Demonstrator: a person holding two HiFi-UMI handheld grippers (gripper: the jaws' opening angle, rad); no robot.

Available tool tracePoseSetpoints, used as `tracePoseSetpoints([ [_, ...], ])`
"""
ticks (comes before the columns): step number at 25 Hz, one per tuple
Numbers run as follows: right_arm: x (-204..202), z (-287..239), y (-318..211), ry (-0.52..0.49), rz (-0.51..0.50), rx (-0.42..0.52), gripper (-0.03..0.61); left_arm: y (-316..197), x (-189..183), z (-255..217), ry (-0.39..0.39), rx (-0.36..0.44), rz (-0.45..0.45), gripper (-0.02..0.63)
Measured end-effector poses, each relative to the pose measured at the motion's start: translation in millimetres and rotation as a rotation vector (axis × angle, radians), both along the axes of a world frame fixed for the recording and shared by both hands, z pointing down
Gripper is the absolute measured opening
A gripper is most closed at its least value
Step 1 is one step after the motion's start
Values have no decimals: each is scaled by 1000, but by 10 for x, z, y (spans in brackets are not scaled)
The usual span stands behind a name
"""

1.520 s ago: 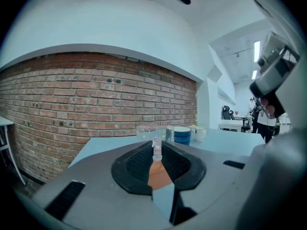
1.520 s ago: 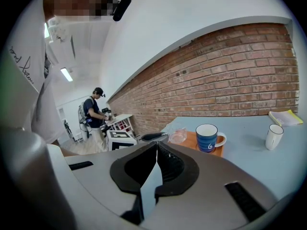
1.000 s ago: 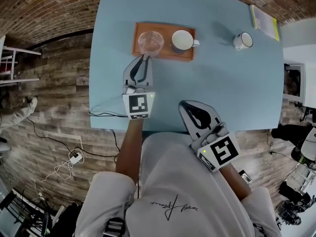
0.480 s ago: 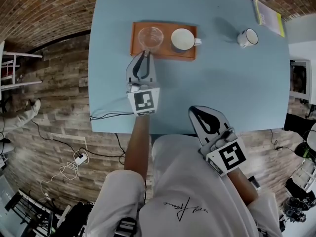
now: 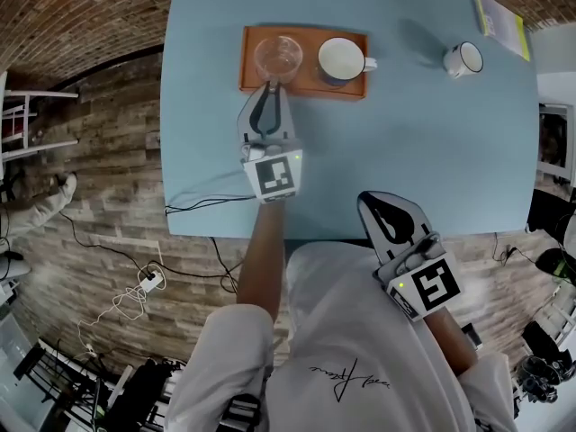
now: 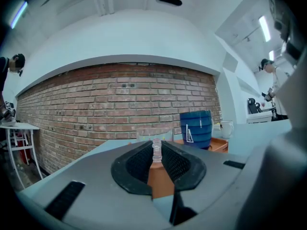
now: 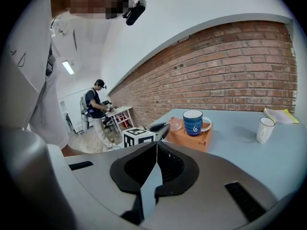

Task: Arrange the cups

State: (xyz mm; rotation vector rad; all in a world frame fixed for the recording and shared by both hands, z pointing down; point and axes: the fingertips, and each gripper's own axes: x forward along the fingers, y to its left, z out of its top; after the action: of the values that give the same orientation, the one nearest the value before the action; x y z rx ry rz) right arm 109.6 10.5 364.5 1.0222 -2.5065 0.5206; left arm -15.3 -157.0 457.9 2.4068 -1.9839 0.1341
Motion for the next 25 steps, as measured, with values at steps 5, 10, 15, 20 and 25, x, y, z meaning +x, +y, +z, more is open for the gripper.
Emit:
tracePoseSetpoints([
  [5, -11, 43, 32, 1, -8, -10, 21, 3, 0, 42, 13, -3, -7, 54],
  [10, -31, 61, 45, -1, -10, -18, 21, 28, -16, 72, 9, -4, -30, 54],
  [15, -28, 109, 60, 0, -10, -26, 21, 40, -20, 97, 4, 2, -50, 54],
  [20, -23, 123, 65, 3, -9, -32, 21, 55, -41, 102, 10, -2, -69, 55],
  [25, -28, 141, 75, 1, -14, -38, 21, 44, -43, 120, 14, -7, -76, 55],
])
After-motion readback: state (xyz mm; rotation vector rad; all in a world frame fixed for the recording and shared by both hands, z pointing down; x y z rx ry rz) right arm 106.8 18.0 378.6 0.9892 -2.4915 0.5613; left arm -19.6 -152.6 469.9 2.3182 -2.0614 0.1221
